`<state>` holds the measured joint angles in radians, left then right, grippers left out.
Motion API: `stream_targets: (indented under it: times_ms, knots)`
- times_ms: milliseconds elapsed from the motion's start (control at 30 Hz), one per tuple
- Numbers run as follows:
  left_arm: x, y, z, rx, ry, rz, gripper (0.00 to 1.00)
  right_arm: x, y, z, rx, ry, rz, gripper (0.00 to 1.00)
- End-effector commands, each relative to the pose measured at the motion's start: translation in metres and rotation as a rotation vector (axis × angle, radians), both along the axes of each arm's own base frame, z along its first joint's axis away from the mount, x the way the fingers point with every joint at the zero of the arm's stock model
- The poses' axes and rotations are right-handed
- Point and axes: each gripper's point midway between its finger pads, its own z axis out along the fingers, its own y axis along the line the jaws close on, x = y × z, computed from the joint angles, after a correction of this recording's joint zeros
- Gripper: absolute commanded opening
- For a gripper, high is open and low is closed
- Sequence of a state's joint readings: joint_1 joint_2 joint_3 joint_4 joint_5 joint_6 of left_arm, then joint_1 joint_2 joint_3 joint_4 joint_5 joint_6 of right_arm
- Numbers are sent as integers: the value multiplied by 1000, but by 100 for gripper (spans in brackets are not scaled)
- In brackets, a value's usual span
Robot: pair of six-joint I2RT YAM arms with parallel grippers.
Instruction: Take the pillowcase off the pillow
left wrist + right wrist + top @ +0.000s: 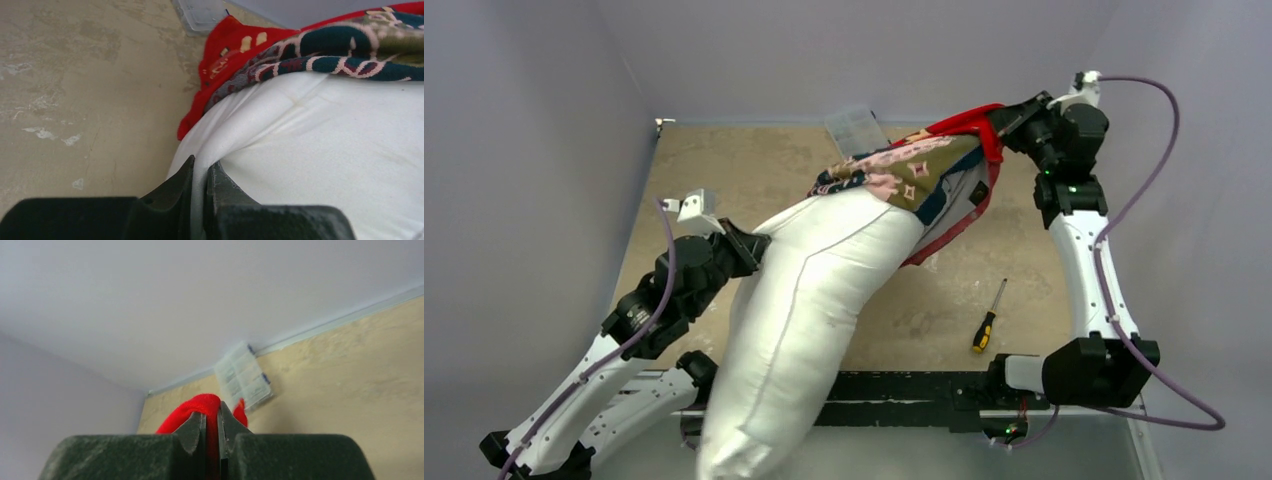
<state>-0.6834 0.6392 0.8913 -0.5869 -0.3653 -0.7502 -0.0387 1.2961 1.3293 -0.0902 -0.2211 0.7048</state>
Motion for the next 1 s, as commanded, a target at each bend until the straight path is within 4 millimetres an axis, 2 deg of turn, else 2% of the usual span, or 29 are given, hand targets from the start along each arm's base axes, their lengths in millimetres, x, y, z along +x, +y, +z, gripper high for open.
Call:
stream_targets:
  times_ms: [0, 133, 400, 567, 633, 733, 833, 967]
  knots:
    - [-17, 110, -22, 286, 44, 406, 0, -30, -153, 121, -5, -378, -575, 0]
    - [-22, 123, -15, 286, 28, 469, 0, -42, -173, 129, 2, -396, -633, 0]
    - [-27, 143, -12, 296, 14, 572, 0, -83, -219, 141, 83, -446, -770, 0]
    - [-26, 147, -10, 306, 11, 605, 0, -93, -218, 151, 93, -485, -764, 0]
    - [-24, 146, -8, 302, 6, 607, 0, -85, -205, 152, 31, -495, -677, 0]
    - [-15, 138, -4, 293, -10, 591, 0, -62, -185, 148, -96, -490, -513, 0]
    - [0, 124, 3, 296, -23, 563, 0, -37, -169, 127, -163, -435, -371, 0]
    - [27, 102, 17, 321, -46, 524, 0, -15, -166, 101, -193, -377, -326, 0]
